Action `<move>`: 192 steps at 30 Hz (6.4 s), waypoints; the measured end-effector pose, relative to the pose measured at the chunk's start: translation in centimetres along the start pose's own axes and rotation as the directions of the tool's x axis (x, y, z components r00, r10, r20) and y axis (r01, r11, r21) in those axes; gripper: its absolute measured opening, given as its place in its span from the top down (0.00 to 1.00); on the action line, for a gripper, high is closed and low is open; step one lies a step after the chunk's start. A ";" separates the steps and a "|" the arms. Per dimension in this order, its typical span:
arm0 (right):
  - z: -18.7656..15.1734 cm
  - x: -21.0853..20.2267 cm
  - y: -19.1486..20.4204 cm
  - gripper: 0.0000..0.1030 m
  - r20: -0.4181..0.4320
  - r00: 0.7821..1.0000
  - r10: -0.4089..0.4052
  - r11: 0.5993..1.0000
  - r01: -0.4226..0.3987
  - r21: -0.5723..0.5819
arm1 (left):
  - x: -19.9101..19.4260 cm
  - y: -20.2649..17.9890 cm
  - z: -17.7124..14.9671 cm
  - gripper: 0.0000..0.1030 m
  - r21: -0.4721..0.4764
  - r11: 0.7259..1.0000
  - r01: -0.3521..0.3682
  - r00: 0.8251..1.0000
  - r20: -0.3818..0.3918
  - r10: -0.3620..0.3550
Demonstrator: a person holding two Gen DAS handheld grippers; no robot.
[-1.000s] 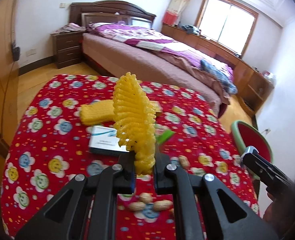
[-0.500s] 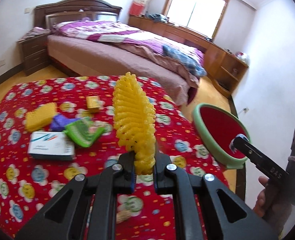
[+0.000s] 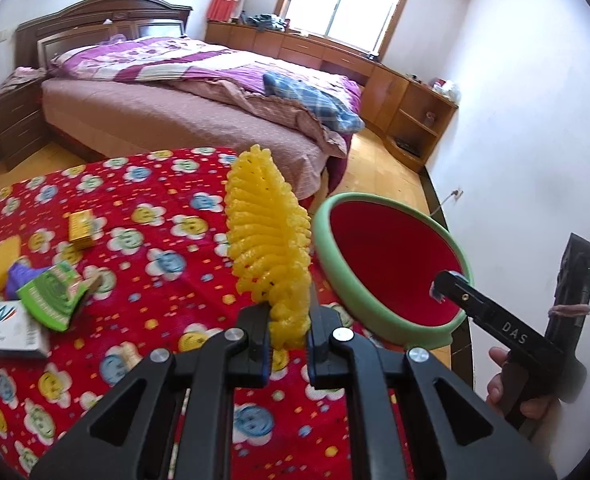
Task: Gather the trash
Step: 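Carry both items to the bucket and open the right gripper to drop the blue piece, then open the left gripper over the bucket to drop the yellow foam net, then move both open grippers back over the quilt, then grasp the white Meteospasmyl medicine box with the left gripper, then grasp the green mosquito-coil box with the right gripper while the left gripper holds the medicine box, then carry the green box to the bucket and open the right gripper while the left holds the medicine box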
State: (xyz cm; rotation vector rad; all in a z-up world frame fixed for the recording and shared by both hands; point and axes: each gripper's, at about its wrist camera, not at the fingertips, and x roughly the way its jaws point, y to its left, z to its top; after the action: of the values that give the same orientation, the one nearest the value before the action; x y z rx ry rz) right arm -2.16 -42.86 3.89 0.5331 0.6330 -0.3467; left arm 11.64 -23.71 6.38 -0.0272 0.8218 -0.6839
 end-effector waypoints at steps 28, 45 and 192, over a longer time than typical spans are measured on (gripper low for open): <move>0.4 -1.7 -5.4 0.25 0.068 0.997 -0.048 0.992 0.040 0.118 | 8.2 -7.8 2.2 0.63 0.128 0.986 0.106 0.994 -0.049 -0.100; -0.3 -2.8 -4.1 0.25 0.067 0.998 -0.017 0.995 0.011 0.097 | 4.7 -4.8 1.4 0.46 0.095 0.995 0.007 1.000 -0.017 -0.006; -6.7 1.5 18.6 0.99 -0.147 0.906 0.398 0.891 -0.420 -0.171 | -10.4 16.9 -6.5 0.11 -0.287 0.888 -0.359 0.918 0.064 0.392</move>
State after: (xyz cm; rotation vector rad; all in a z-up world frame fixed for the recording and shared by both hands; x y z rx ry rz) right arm 4.38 -24.19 5.08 0.4807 0.6336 0.1467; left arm 11.52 -2.90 4.12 -0.1505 0.7707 -0.1965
